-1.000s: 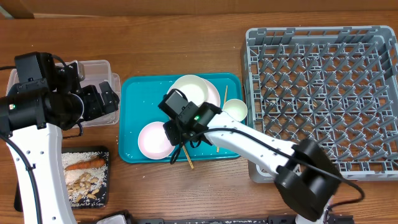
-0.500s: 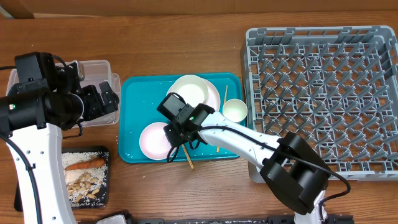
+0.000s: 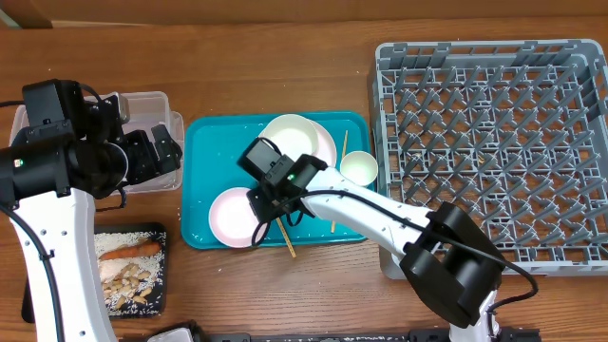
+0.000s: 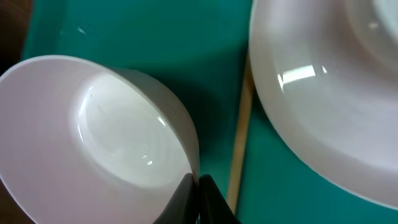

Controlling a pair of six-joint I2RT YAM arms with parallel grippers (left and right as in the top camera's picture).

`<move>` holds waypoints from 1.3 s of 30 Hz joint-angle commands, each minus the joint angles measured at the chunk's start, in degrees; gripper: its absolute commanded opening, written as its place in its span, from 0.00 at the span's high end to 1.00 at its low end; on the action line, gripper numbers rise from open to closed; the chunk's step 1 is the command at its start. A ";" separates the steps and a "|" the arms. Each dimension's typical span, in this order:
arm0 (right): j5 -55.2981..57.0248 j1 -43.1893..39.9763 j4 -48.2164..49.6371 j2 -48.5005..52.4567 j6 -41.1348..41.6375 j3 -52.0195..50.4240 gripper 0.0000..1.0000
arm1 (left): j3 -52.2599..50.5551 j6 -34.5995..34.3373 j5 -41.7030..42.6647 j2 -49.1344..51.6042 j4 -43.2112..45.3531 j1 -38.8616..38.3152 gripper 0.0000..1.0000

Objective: Sort waste into correct bins and load items into the dishwasher
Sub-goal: 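Carry the pink bowl right and set it in the grey dish rack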

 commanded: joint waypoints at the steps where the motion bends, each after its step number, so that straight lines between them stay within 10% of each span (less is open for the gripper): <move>1: -0.57 -0.09 -1.53 -5.79 -4.42 6.64 0.96 | 1.03 0.90 -0.33 -0.04 0.07 0.31 0.00; 18: 43.93 -19.08 -13.00 -22.36 -14.16 14.16 0.96 | 1.03 0.90 -0.33 -0.04 0.07 0.31 0.00; 39: 72.41 -52.63 12.76 -12.31 -36.26 14.01 0.96 | 1.03 0.90 -0.33 -0.04 0.07 0.31 0.00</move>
